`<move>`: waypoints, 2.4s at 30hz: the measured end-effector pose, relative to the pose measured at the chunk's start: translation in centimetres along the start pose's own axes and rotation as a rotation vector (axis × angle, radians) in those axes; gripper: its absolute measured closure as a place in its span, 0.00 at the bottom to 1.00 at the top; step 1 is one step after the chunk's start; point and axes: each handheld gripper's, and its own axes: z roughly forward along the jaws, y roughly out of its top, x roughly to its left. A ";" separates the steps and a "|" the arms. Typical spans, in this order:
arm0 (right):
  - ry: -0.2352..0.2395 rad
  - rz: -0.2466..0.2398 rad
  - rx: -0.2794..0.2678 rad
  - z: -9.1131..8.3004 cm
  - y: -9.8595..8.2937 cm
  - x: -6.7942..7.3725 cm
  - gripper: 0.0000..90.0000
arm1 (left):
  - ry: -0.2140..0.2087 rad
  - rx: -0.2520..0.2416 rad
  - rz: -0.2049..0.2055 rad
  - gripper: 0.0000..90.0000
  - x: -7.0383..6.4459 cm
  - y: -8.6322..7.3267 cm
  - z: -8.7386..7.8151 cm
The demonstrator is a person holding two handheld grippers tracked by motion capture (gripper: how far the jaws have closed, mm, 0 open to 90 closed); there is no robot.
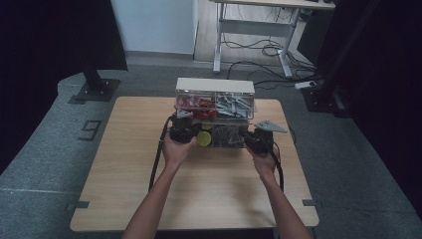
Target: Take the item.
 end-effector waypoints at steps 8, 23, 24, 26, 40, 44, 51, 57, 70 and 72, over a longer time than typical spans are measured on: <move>0.000 -0.011 -0.022 -1.2 0.7 -0.1 0.99 | 0.000 -0.002 -0.001 1.00 0.0 0.0 0.0; -0.030 -0.011 -0.038 -2.8 1.4 -1.5 0.99 | 0.001 -0.004 -0.001 1.00 -0.1 0.0 -0.1; -0.031 -0.010 -0.039 -2.8 1.4 -1.5 0.99 | 0.000 -0.004 -0.002 1.00 -0.1 0.0 -0.1; -0.036 -0.009 -0.039 -2.9 1.4 -1.7 0.99 | 0.000 -0.004 -0.001 1.00 -0.1 0.0 -0.1; -0.057 -0.006 -0.039 -3.5 1.4 -2.6 0.99 | -0.001 -0.004 -0.002 1.00 -0.1 0.0 -0.1; -0.063 -0.004 -0.042 -3.7 1.4 -2.9 0.99 | -0.001 -0.005 -0.001 1.00 -0.1 0.0 -0.1; -0.077 0.001 -0.042 -4.2 1.2 -3.6 0.99 | 0.000 -0.005 0.000 1.00 -0.2 0.0 -0.2; -0.088 0.007 -0.043 -4.5 1.1 -4.1 0.99 | 0.001 -0.006 0.000 1.00 -0.2 0.0 -0.2; -0.111 0.015 -0.049 -5.3 0.8 -5.2 0.99 | 0.003 -0.006 0.002 1.00 -0.3 0.0 -0.2; -0.114 0.018 -0.047 -5.4 0.7 -5.3 0.99 | 0.003 -0.005 0.002 1.00 -0.3 0.0 -0.1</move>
